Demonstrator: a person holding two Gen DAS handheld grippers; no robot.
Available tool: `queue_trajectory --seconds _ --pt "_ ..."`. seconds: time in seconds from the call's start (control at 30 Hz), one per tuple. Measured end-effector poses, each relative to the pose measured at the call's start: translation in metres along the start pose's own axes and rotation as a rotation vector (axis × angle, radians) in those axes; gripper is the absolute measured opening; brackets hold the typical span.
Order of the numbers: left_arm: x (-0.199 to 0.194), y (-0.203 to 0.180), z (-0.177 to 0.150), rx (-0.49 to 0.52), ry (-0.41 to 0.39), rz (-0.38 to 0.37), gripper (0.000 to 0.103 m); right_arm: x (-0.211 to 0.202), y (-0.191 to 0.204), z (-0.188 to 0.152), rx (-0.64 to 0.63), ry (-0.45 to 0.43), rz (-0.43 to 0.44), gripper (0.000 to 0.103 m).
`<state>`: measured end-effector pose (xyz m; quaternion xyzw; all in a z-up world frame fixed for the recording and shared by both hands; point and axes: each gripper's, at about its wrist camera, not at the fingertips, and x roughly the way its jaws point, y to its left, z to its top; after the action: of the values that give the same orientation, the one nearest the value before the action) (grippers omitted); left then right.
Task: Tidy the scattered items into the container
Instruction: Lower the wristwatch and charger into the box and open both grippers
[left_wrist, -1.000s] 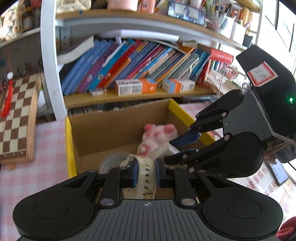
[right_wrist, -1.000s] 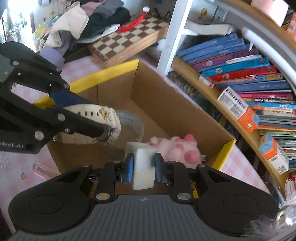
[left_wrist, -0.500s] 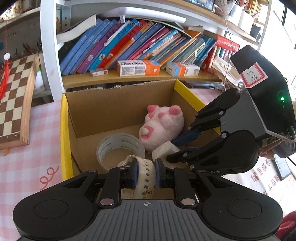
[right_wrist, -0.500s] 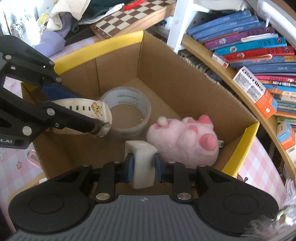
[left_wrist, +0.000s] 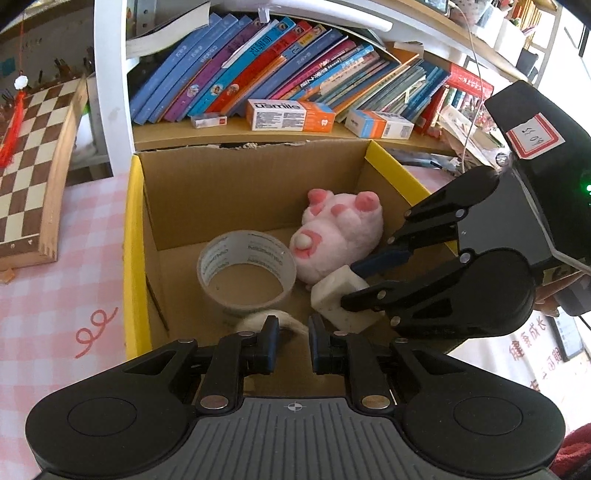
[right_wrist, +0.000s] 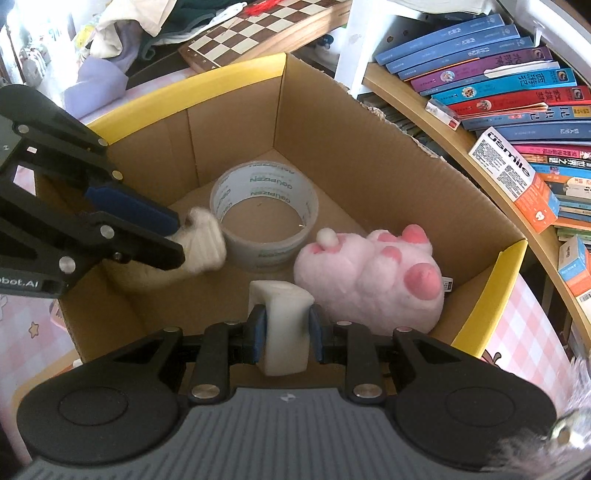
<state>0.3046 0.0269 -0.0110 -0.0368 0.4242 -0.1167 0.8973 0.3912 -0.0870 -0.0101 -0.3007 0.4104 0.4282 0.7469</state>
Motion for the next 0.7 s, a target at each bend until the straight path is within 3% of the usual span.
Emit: queue_trajectory --seconds 0.1,0.27,0.33,0.47,0.7 --pt "-0.002 -0.002 0.0 0.015 -0.003 0.004 0.017 -0.003 0.001 0.0 0.0 -0.018 -0.009 0.037" --pt "-0.005 -0.007 -0.001 0.037 -0.013 0.023 0.024 -0.01 0.003 0.002 -0.008 -0.041 -0.02 0.043" --pt "-0.008 -0.008 -0.001 0.04 -0.026 0.033 0.039 -0.013 0.003 0.003 -0.008 -0.051 -0.024 0.045" --pt "-0.017 -0.009 -0.001 0.04 -0.074 0.041 0.059 -0.021 0.005 0.004 -0.012 -0.077 -0.041 0.049" --pt "-0.037 -0.012 0.001 0.037 -0.139 0.065 0.065 -0.04 0.01 0.005 -0.013 -0.124 -0.067 0.051"
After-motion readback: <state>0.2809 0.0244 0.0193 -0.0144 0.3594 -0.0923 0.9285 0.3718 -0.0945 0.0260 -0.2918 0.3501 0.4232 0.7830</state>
